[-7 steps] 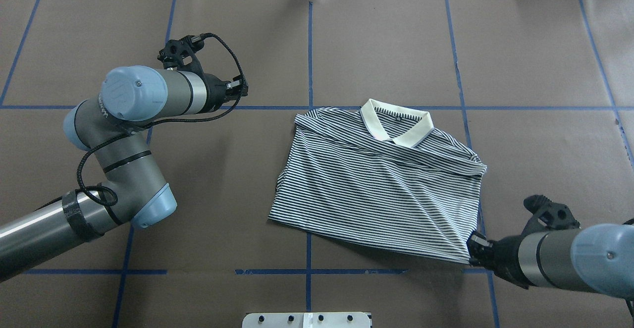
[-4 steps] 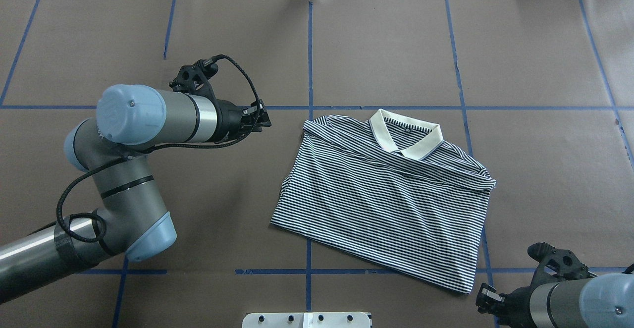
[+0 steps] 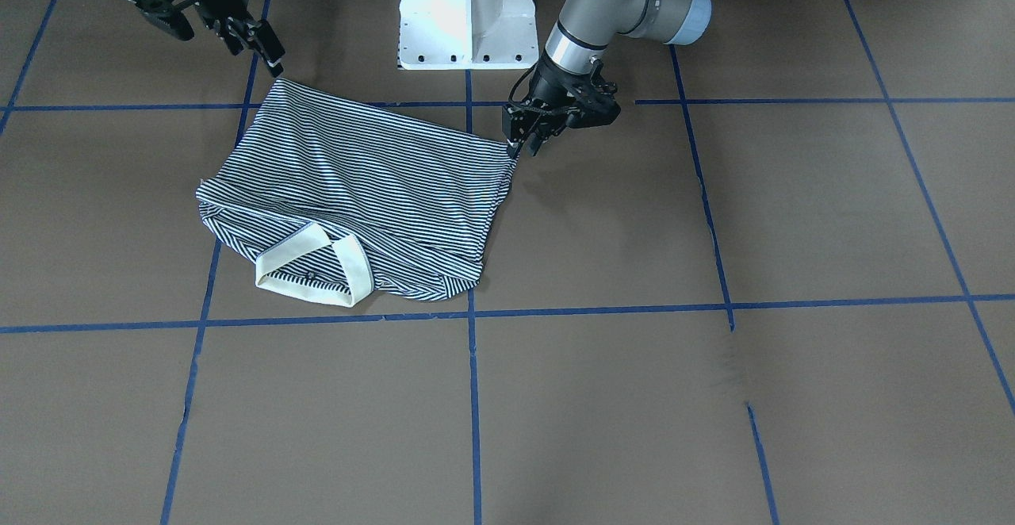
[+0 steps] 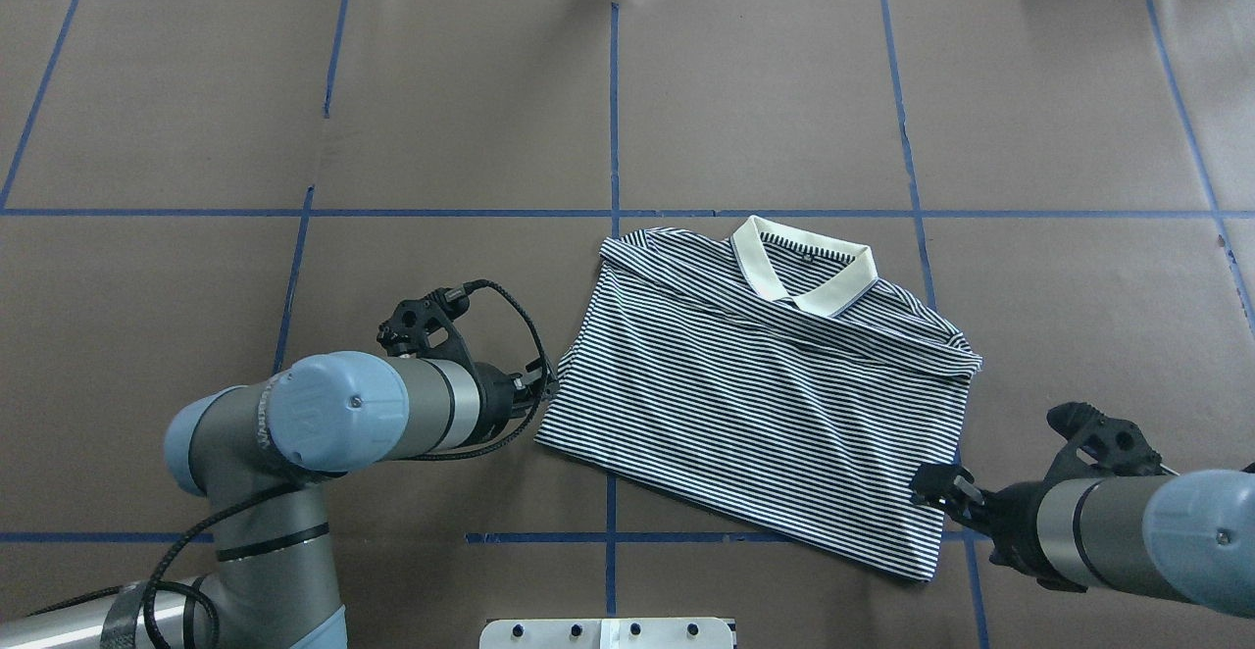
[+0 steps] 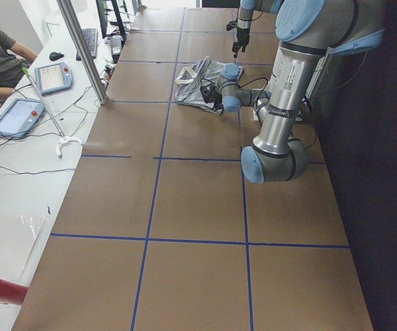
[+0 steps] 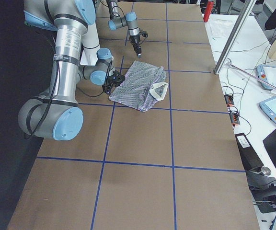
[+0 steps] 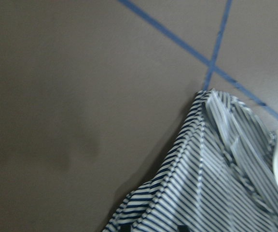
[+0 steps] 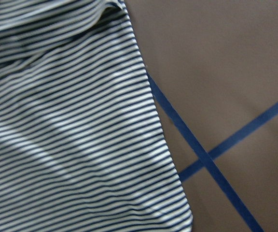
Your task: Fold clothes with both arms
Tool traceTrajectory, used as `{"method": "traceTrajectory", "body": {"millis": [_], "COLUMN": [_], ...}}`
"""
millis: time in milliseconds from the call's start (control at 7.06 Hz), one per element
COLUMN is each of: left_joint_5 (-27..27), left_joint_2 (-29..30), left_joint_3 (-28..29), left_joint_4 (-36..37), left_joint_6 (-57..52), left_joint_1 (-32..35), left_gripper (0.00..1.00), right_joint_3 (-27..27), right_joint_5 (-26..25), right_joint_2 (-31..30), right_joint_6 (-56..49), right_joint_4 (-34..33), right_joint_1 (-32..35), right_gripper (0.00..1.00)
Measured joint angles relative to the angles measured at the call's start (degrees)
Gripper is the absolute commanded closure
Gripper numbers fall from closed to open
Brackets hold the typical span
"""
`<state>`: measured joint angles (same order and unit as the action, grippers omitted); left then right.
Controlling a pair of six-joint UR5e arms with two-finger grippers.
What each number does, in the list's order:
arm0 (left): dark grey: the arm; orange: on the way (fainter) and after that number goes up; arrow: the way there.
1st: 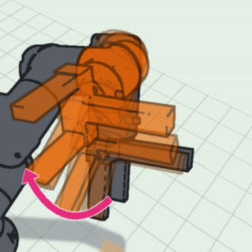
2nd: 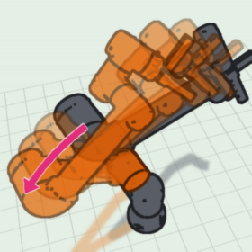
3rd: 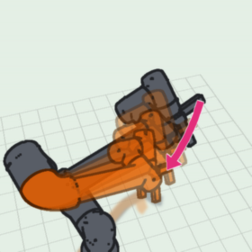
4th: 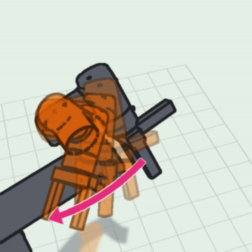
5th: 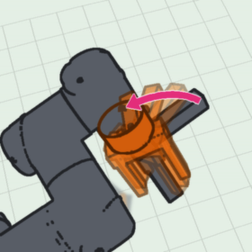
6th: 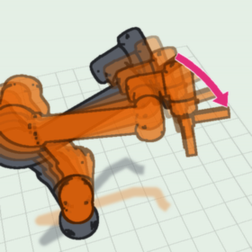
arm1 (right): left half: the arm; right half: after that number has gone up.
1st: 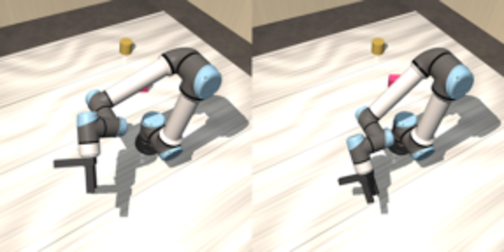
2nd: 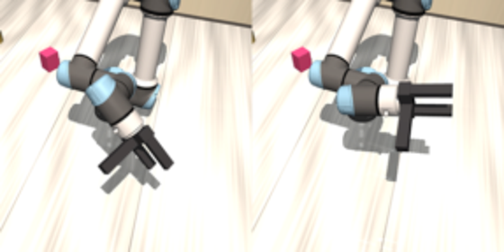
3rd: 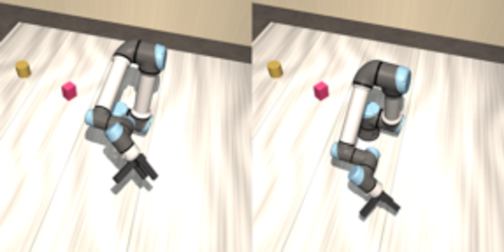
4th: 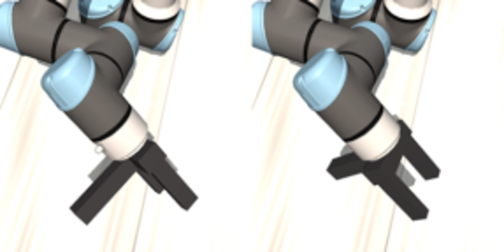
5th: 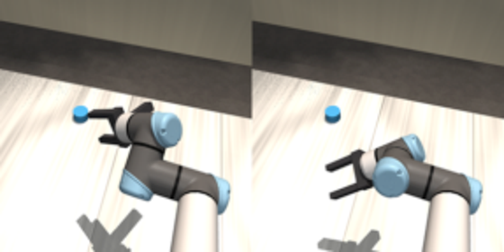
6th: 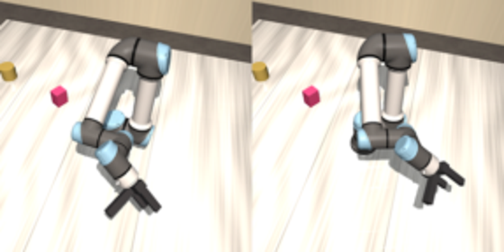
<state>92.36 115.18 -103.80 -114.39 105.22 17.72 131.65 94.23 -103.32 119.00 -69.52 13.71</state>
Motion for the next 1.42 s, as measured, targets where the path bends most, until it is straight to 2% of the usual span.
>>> {"method": "traceTrajectory", "body": {"millis": [283,991,1133,1274,1416], "left_joint_5": [-1.01,-1.2,-1.17,-1.12,-1.08], "left_joint_2": [1.39,1.89,2.11,2.28,2.46], "left_joint_3": [0.49,1.94,2.24,2.45,2.57], "left_joint_4": [4.41,5.15,5.16,5.18,5.18], "left_joint_6": [0.3,0.27,0.26,0.27,0.31], "left_joint_1": [-1.91,-2.4,-2.42,-2.42,-2.43], "left_gripper": [0.52,0.56,0.66,0.86,1.0], "right_joint_3": [-1.84,-2.7,-2.72,-2.71,-2.67], "right_joint_5": [-0.09,-0.18,-0.19,-0.19,-0.19], "right_joint_2": [3.19,3.75,3.74,3.72,3.68], "right_joint_6": [-1.99,-2.47,-2.48,-2.5,-2.49], "right_joint_4": [0.0,0.0,0.02,0.04,0.02], "right_joint_1": [3.93,4.52,4.58,4.62,4.67], "right_gripper": [0.0,0.0,0.0,0.0,0.0]}}
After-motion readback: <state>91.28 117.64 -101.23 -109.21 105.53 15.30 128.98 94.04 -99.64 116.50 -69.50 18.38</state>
